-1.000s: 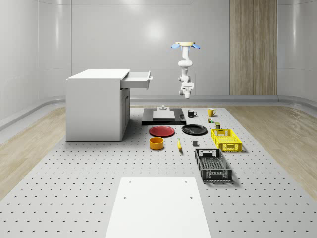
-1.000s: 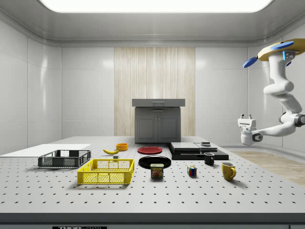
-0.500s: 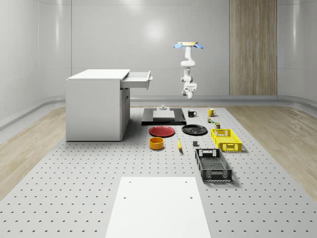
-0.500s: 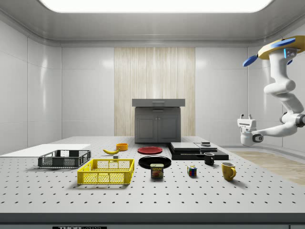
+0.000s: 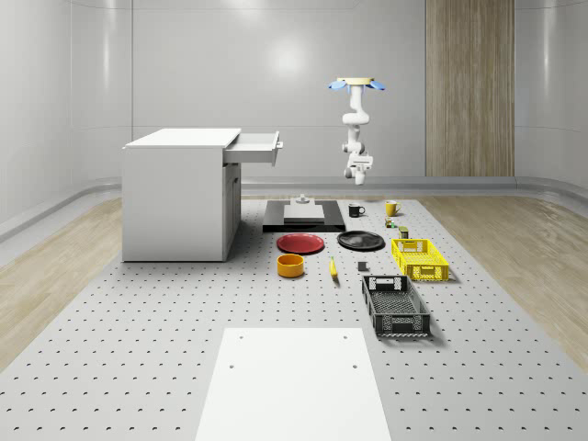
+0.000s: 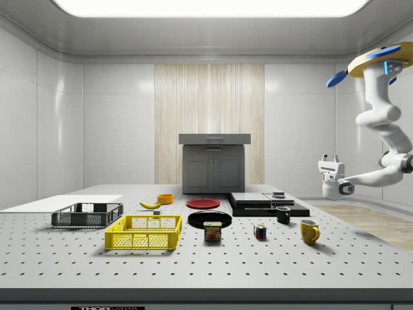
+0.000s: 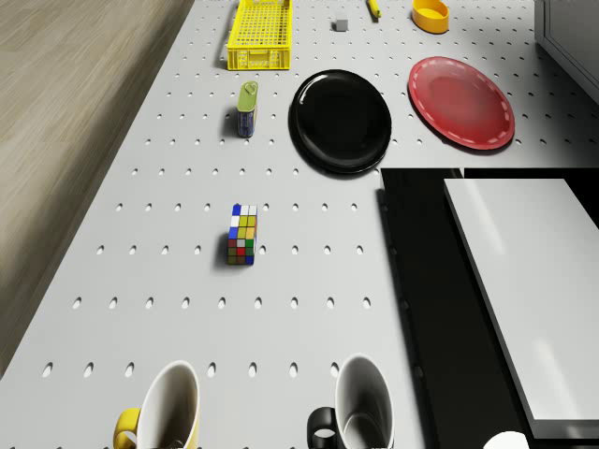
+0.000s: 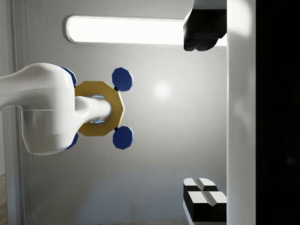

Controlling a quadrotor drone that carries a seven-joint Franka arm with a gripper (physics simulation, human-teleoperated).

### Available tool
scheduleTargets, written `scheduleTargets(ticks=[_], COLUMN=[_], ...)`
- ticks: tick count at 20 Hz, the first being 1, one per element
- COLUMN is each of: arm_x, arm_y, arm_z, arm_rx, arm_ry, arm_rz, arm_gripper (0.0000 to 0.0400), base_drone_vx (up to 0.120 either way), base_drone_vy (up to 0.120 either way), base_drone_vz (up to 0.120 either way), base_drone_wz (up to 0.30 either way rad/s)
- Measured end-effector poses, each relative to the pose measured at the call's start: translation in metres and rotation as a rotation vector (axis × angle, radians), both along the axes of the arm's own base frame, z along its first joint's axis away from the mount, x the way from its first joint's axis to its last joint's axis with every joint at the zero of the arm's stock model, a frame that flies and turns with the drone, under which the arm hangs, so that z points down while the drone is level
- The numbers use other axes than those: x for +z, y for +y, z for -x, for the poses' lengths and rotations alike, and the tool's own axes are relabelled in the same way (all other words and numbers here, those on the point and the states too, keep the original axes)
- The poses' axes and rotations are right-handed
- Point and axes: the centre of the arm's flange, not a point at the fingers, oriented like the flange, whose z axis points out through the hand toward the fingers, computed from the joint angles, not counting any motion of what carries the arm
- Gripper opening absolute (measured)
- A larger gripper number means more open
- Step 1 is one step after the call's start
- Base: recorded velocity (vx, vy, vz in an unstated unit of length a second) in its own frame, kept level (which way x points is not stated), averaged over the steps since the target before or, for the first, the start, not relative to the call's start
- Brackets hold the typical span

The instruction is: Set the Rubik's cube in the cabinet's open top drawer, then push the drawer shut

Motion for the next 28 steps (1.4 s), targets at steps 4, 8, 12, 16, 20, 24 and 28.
scheduleTargets(ticks=[4,8,12,16,20,24,28], arm_x=[0.0,-0.002,-0.006,-0.023,-0.067,-0.133,-0.178], arm_y=[0.005,0.013,0.03,0.058,0.088,0.088,0.056], arm_z=[0.0,0.001,0.001,0.0,-0.001,-0.003,-0.005], arm_rx=[-0.001,-0.004,-0.008,-0.017,-0.033,-0.054,-0.071], arm_ry=[-0.003,-0.006,-0.009,-0.01,-0.01,-0.007,-0.002], arm_rz=[0.046,0.135,0.309,0.634,1.178,1.861,2.425], arm_gripper=[0.04,0.04,0.04,0.04,0.04,0.04,0.04], base_drone_vx=[0.12,0.12,0.12,0.12,0.12,0.12,0.12], base_drone_vy=[0.12,0.12,0.12,0.12,0.1,0.12,0.12], base_drone_vz=[0.0,0.0,0.0,-0.12,-0.12,-0.12,-0.12], base_drone_wz=[0.0,0.0,0.0,0.0,0.0,0.0,0.0])
